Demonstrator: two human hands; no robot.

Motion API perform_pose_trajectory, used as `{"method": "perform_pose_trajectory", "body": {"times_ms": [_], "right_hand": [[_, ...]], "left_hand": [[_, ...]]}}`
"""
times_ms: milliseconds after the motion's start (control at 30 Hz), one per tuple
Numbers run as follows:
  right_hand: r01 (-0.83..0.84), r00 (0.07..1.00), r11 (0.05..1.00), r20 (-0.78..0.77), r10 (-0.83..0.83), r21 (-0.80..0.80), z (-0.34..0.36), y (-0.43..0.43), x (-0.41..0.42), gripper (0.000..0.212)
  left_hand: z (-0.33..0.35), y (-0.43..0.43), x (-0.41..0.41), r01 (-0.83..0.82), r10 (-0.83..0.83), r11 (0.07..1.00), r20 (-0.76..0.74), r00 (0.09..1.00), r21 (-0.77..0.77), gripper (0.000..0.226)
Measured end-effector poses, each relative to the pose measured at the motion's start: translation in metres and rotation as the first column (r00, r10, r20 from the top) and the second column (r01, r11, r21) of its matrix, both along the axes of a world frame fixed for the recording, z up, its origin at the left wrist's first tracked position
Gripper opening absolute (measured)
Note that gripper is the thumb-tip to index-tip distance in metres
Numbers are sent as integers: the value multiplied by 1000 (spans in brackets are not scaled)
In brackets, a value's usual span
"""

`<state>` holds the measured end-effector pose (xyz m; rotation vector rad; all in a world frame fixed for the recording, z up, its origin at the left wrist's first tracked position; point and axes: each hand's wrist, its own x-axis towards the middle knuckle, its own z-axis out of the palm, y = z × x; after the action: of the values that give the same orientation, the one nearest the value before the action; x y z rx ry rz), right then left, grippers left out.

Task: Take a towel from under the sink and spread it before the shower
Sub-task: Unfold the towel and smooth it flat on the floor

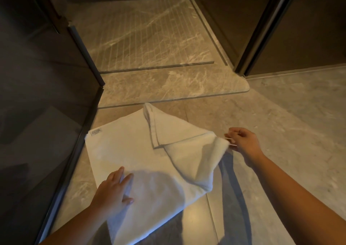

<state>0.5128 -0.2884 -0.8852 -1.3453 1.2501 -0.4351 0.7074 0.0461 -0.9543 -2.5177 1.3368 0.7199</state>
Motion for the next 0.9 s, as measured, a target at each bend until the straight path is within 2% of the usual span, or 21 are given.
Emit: {"method": "perform_pose_trajectory", "body": {"times_ms": [33,133,300,367,467,533,700,800,900], "right_hand": [[-8,1000,1000,-17,8,-3,0,1,-1,22],[-231,954,939,-251,167,-253,0,14,-1,33],[-469,883,662,-340,325,-585,16,46,14,29],[-612,791,574,-416,449,-543,11,64,23,34],[-812,570,499,-588,573,-302,-10,90,30,43],[-870,461,448,-658,595,-204,-23,99,28,45],[-953,250,280,-817,519,-113,-40,94,22,59],[-966,211,234,-866,453,-113,-42,83,18,59],[-957,274,208,-859,431,-201,-43,74,14,51]], "left_hand": [[0,0,-1,0,0,1000,6,1000,1,76],[2,0,-4,12,-11,1000,39,999,-13,76],[4,0,-9,17,-15,999,61,998,-35,73],[4,1,-14,24,-21,999,78,997,-37,73],[4,-1,-27,30,-26,999,108,994,-35,73],[6,-3,-35,39,-35,999,103,994,-36,72],[9,0,-52,128,-119,987,92,989,-100,58],[15,4,-58,197,-192,966,46,980,-167,47],[19,3,-55,178,-206,953,-92,974,-246,38]]}}
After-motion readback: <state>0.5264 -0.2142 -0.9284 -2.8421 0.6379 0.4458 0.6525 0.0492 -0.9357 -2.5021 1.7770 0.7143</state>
